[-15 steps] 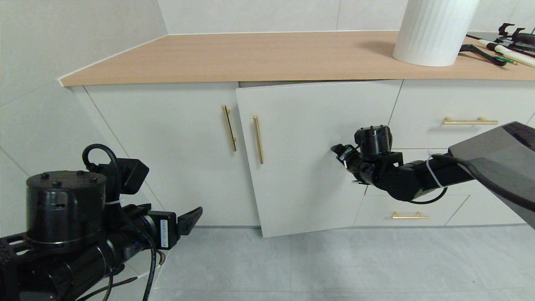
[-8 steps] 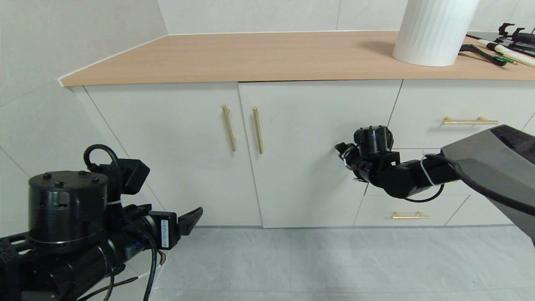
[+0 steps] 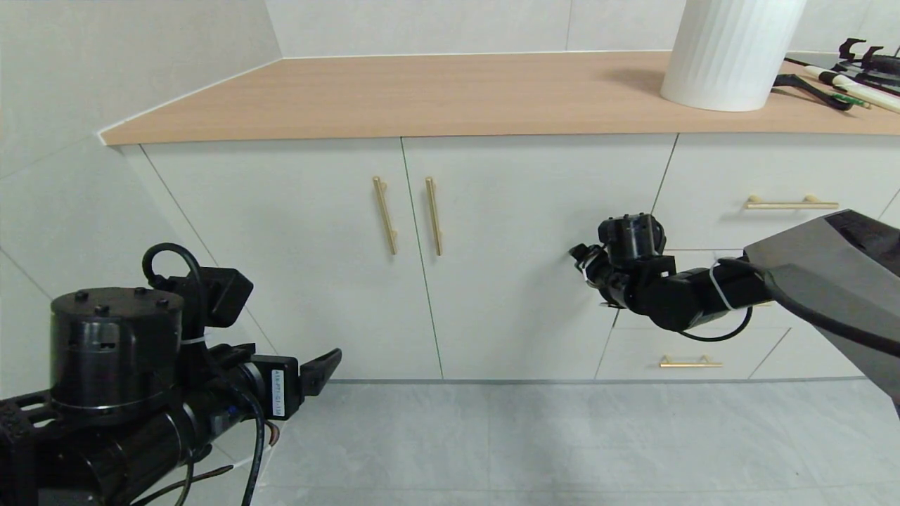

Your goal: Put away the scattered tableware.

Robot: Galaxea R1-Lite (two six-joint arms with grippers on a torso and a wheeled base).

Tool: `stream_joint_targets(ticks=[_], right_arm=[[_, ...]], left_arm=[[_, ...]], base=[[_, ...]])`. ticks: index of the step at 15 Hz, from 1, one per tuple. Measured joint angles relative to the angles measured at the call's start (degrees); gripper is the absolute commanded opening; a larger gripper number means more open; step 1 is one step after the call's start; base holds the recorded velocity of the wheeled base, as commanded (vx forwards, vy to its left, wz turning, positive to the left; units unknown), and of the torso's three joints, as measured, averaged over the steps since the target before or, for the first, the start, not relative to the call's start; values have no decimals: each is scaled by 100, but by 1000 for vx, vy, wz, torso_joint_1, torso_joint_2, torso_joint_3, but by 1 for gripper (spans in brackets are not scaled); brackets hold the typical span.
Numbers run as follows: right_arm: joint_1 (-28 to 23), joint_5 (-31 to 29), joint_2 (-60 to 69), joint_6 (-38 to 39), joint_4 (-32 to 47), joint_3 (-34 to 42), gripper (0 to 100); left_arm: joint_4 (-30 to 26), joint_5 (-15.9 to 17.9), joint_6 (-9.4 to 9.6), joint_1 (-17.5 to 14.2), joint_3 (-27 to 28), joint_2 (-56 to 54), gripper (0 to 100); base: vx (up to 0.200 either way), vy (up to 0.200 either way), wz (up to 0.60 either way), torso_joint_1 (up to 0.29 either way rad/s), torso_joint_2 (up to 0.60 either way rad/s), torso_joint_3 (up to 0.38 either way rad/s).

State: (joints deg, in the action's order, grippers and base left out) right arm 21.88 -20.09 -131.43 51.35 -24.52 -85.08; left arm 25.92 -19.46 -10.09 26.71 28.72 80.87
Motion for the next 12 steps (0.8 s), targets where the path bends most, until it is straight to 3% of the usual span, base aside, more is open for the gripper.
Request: stream_joint_targets(ticks=[3,6,9,12], right_arm=[[88,257,397,-105,88,506,100],[221,562,1475,-507,55,1384,100],[374,630,3151,-1141,13,2634,100],[499,573,5188,-2094,9,4212,100]], left_arm=[[2,5,-27,0,2,-37,100],[7,17,-235,5,71,-328,100],[-27,5,-279,13,13,-968,100],[-52,-162,-282,0,-447,-1827,100]], base=[[0,0,0,0,0,0],[0,0,0,0,0,0],[0,0,0,0,0,0],[0,0,0,0,0,0]])
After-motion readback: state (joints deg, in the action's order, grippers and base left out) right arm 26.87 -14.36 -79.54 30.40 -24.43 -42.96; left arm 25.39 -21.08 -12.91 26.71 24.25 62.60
